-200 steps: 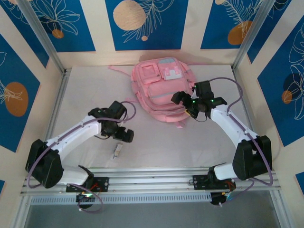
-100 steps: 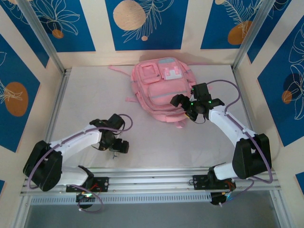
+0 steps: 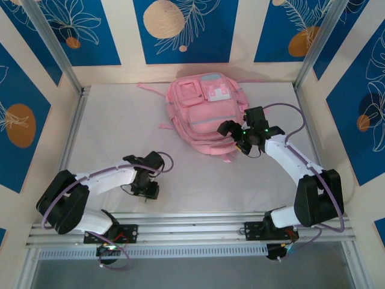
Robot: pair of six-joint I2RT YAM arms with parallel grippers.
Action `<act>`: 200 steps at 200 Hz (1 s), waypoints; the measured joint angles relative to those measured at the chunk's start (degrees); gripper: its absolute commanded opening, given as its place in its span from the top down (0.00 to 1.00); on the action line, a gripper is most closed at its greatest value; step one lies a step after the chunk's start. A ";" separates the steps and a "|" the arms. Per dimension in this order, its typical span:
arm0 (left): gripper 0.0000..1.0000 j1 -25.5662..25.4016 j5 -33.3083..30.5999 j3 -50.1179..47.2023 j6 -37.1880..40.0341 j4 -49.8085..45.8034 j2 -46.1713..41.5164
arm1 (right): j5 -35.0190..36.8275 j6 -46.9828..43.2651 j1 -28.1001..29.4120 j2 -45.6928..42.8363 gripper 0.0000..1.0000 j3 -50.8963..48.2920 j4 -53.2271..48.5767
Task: Pack the student bag
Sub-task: Pick up the loose stationery from the bottom-center of the table, then open the student bag at the center of the table.
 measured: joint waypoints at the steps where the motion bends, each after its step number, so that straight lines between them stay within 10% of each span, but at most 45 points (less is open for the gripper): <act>1: 0.64 0.00 -0.02 0.02 -0.02 -0.02 0.00 | 0.00 0.00 -0.02 0.00 0.01 0.00 0.02; 107: 0.62 0.07 4.24 33.07 5.46 2.43 6.93 | -18.99 -4.90 -0.35 0.15 0.15 0.09 10.88; 200: 0.61 0.00 15.47 36.24 5.20 8.74 12.39 | -29.05 -5.84 4.83 7.74 0.37 5.79 18.86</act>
